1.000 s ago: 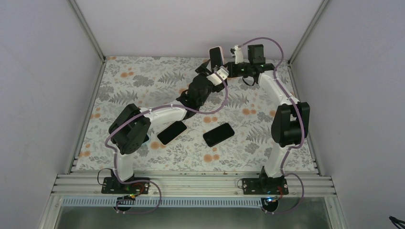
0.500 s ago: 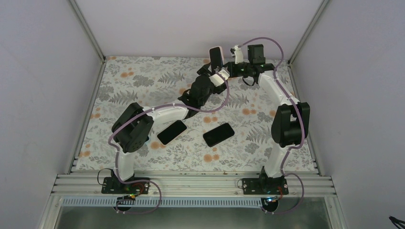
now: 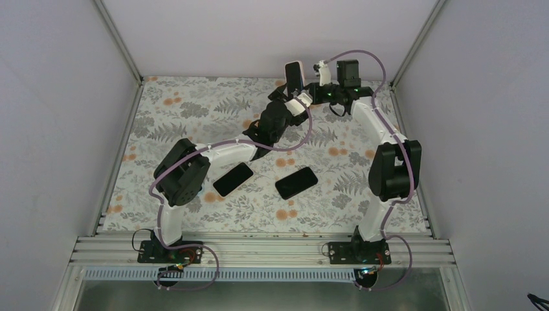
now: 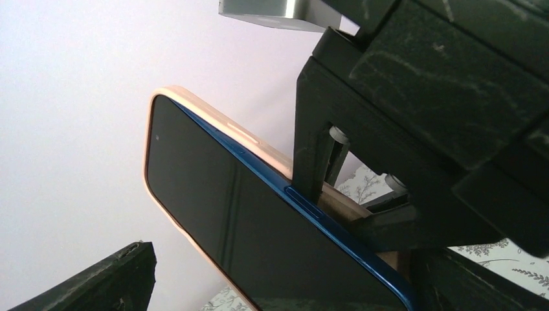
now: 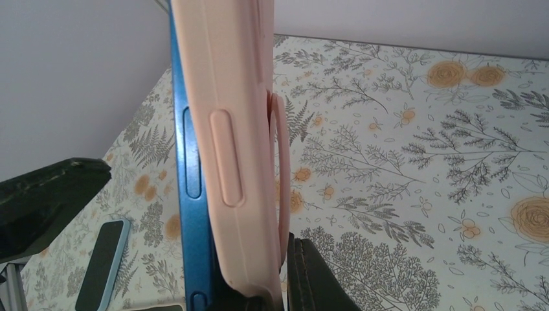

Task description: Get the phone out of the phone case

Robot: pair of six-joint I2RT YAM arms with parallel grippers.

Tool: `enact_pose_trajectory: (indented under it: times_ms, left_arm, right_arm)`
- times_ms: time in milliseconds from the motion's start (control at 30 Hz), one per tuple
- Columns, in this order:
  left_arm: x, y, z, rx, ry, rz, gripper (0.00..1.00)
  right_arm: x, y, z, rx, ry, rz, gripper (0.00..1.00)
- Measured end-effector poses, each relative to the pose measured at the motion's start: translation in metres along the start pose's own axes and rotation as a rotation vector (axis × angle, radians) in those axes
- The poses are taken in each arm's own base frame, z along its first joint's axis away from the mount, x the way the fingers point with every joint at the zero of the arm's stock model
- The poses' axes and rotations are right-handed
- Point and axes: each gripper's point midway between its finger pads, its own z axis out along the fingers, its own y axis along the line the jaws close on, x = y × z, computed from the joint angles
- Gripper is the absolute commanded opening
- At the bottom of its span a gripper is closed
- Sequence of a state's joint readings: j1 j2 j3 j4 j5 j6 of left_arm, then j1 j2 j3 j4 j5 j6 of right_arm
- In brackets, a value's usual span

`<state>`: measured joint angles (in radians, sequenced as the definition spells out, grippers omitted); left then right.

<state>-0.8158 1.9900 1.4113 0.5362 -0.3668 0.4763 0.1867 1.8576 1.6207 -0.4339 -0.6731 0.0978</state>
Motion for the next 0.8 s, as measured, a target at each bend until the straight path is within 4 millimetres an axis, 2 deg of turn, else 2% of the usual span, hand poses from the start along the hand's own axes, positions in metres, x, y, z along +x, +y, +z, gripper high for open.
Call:
enact_pose_trajectory:
  times_ms: [367, 633, 800]
  left_arm:
    - [0.006, 0.005, -0.003, -0.04, -0.019, 0.048, 0.88]
    - [0.013, 0.008, -0.006, -0.071, -0.02, 0.072, 0.75]
    - [0.009, 0.012, -0.007, -0.087, -0.036, 0.069, 0.7]
  right_arm:
    - [-0.003, 0.002, 0.001, -0.009, -0.013, -0.004, 0.03]
    - [-0.002, 0.008, 0.003, -0.028, -0.02, 0.003, 0.03]
    - [-0.008, 0.014, -0.001, -0.038, -0.044, -0.011, 0.03]
